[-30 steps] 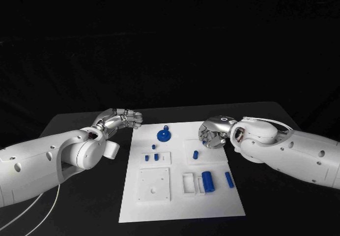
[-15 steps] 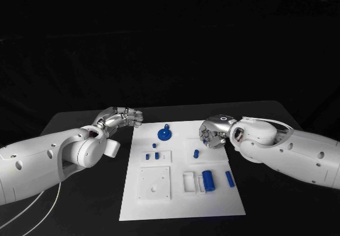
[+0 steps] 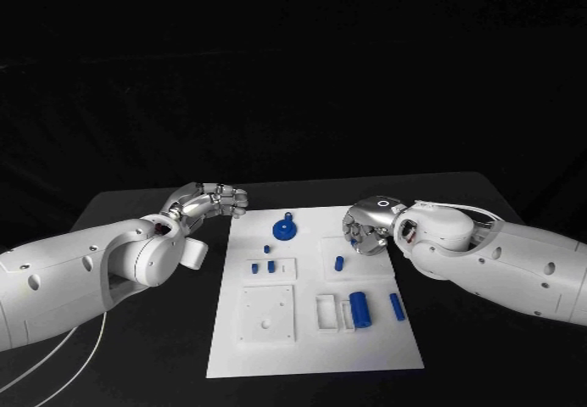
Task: Assemble the parts on the task board
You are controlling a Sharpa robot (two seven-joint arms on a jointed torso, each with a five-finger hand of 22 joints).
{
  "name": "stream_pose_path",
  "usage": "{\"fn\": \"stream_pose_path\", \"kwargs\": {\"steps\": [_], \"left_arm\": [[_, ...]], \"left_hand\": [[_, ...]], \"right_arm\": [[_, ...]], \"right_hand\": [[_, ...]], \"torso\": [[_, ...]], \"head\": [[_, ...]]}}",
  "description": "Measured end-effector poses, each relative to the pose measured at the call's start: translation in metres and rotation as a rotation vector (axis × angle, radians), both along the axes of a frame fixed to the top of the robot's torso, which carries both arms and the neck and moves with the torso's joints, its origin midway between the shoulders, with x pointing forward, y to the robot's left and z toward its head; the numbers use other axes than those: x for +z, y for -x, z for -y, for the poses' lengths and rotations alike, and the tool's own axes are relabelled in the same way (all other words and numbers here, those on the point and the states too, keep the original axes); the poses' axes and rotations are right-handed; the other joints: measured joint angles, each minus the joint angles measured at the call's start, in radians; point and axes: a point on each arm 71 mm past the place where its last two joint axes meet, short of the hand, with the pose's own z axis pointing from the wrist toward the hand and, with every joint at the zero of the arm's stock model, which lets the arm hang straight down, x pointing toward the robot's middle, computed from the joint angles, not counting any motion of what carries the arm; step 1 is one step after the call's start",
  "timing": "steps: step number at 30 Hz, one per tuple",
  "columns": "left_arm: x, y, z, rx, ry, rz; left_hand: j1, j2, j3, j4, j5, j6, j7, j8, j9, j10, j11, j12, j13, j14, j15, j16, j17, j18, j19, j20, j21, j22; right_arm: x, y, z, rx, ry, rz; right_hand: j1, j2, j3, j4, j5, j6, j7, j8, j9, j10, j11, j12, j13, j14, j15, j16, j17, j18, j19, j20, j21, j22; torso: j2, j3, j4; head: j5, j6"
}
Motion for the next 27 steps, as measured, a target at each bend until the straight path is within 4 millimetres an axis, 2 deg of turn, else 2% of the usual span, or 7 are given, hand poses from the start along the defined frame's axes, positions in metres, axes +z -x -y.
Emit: {"fn": "stream_pose_path", "kwargs": {"steps": [4, 14, 27], "left_arm": [[0.0, 0.0, 0.0, 0.002, -0.001, 0.0], [0.0, -0.001, 0.001, 0.0, 0.0, 0.0], [-0.001, -0.003, -0.001, 0.009, -0.003, 0.001]], "left_hand": [[0.0, 0.0, 0.0, 0.0, 0.0, -0.002, -0.002, 0.0, 0.0, -0.006, 0.001, -0.001, -0.001, 0.0, 0.0, -0.004, 0.002, 0.014, 0.0, 0.0, 0.0, 0.001], [0.0, 0.0, 0.0, 0.0, 0.0, -0.006, 0.002, 0.0, 0.0, -0.009, 0.005, -0.001, -0.003, 0.0, 0.0, -0.008, 0.006, 0.014, 0.0, 0.0, 0.0, 0.003], [0.0, 0.0, 0.0, 0.0, 0.0, -0.006, 0.002, 0.0, -0.001, -0.016, 0.005, -0.001, -0.005, 0.0, 0.0, -0.008, 0.01, 0.014, 0.0, 0.0, -0.004, 0.004]], "right_arm": [[0.0, 0.001, 0.0, 0.0, -0.001, 0.004], [0.004, 0.002, -0.004, 0.004, -0.027, 0.004], [0.024, 0.001, -0.011, 0.022, -0.122, 0.006]], "right_hand": [[-0.001, -0.001, 0.006, 0.001, 0.0, 0.004, -0.003, 0.0, 0.004, 0.003, -0.003, 0.0, 0.003, 0.0, 0.0, 0.006, 0.002, -0.001, 0.0, 0.0, 0.001, 0.003], [-0.001, -0.001, 0.012, 0.001, 0.01, 0.009, -0.007, 0.005, 0.014, 0.014, -0.007, -0.002, 0.015, 0.0, -0.007, 0.012, 0.006, -0.001, 0.001, -0.001, 0.005, 0.009], [-0.001, -0.001, 0.019, 0.004, 0.006, 0.012, -0.004, 0.005, 0.017, 0.015, -0.006, -0.003, 0.017, -0.002, -0.009, 0.015, 0.007, -0.001, 0.004, -0.004, 0.005, 0.01]], "torso": [[0.0, 0.0, 0.0008], [0.0, 0.0007, 0.0006], [0.0, 0.0017, 0.0003]], "head": [[-0.006, 0.002], [-0.002, -0.001], [0.001, -0.004]]}}
